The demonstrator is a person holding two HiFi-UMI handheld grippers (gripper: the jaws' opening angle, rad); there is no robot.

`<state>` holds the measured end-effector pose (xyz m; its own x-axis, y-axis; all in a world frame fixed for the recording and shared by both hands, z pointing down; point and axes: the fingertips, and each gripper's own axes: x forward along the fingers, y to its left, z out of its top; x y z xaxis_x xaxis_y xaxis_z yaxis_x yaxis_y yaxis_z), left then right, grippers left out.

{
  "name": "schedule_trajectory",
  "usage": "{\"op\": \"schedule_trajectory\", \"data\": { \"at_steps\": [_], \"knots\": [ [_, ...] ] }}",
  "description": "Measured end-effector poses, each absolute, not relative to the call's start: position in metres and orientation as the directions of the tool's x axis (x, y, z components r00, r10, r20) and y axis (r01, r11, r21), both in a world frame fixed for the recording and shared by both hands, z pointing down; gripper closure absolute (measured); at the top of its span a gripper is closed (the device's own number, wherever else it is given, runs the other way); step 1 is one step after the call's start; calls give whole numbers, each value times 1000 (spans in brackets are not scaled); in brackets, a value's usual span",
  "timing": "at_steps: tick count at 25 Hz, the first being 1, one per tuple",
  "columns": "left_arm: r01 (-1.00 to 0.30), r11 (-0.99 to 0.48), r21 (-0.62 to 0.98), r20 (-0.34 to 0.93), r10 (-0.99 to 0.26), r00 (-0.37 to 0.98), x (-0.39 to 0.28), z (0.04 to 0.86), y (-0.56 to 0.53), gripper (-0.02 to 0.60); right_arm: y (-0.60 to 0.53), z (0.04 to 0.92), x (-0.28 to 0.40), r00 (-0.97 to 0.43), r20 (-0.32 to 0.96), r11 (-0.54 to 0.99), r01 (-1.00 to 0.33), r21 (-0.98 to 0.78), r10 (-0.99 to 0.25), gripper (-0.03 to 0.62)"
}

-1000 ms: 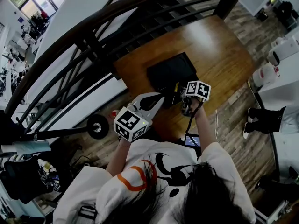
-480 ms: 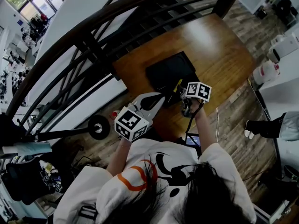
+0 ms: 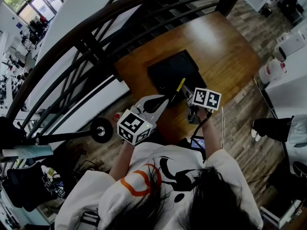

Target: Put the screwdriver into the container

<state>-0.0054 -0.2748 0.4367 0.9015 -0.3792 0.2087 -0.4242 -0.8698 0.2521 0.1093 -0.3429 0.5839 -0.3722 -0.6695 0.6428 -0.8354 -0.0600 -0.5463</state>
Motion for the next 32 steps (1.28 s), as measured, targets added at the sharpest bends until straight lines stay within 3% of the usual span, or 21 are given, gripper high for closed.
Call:
{"op": "schedule_trajectory", "data": {
  "at_steps": [18,32],
  "knots": [
    [-379,-884,272,219,-327,919,19,446,-225,581,-261,503,102,-341,512,150,-914,-377,-788,461],
    [-532,-806,260,219,-487,846,48,435,-176,581,-189,471,123,-450,454,315,-885,-343,-769,473]
  ]
}}
